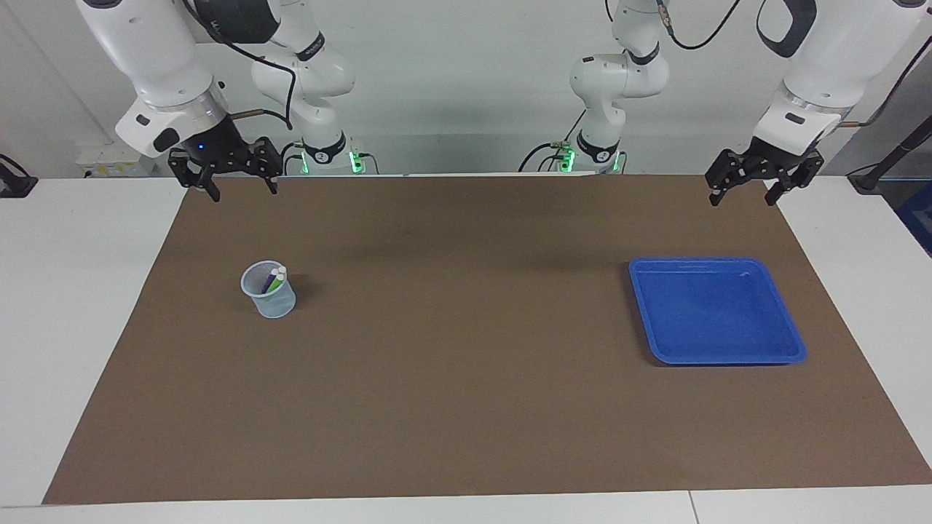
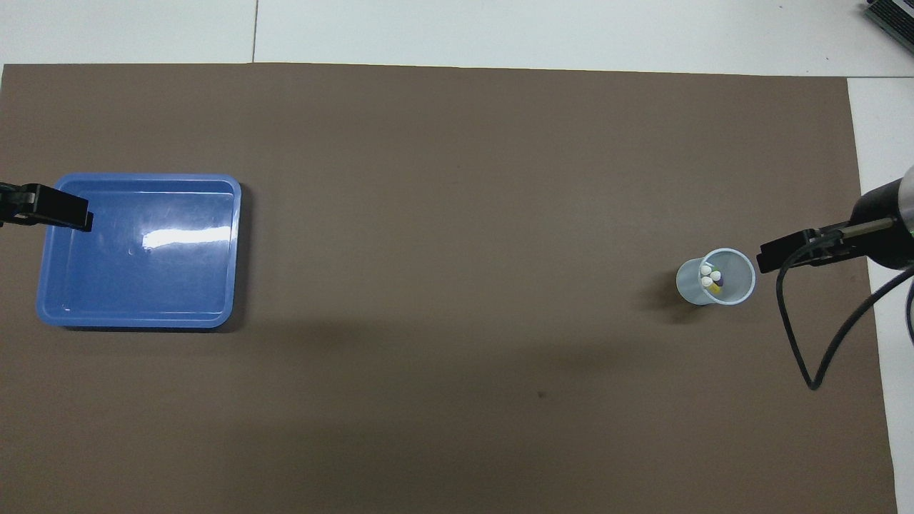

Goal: Right arm passes pens to left for tray arrangement

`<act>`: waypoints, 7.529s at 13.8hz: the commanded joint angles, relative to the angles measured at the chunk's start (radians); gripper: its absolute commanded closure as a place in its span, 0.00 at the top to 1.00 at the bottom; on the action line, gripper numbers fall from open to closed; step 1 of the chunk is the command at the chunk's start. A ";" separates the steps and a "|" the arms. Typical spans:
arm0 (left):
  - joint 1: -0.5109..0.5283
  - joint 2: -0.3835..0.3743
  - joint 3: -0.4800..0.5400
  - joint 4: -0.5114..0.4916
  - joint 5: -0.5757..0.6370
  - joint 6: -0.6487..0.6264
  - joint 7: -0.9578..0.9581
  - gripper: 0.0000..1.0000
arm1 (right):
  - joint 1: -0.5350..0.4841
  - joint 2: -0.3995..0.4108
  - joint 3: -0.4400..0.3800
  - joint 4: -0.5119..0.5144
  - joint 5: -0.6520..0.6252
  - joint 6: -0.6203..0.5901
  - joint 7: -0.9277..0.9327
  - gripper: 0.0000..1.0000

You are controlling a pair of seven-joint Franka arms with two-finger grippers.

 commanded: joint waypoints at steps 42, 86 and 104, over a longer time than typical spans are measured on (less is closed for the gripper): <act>-0.110 -0.217 0.003 -0.493 -0.235 0.375 -0.196 1.00 | -0.018 0.129 0.001 -0.456 0.005 0.541 -0.048 0.30; -0.113 -0.225 0.006 -0.651 -0.718 0.557 -0.354 0.96 | -0.045 0.000 0.036 -0.143 0.260 0.137 -0.130 0.00; -0.323 -0.214 0.001 -0.743 -1.299 0.792 -0.348 0.88 | 0.294 -0.033 0.111 -0.303 0.649 0.686 0.803 0.00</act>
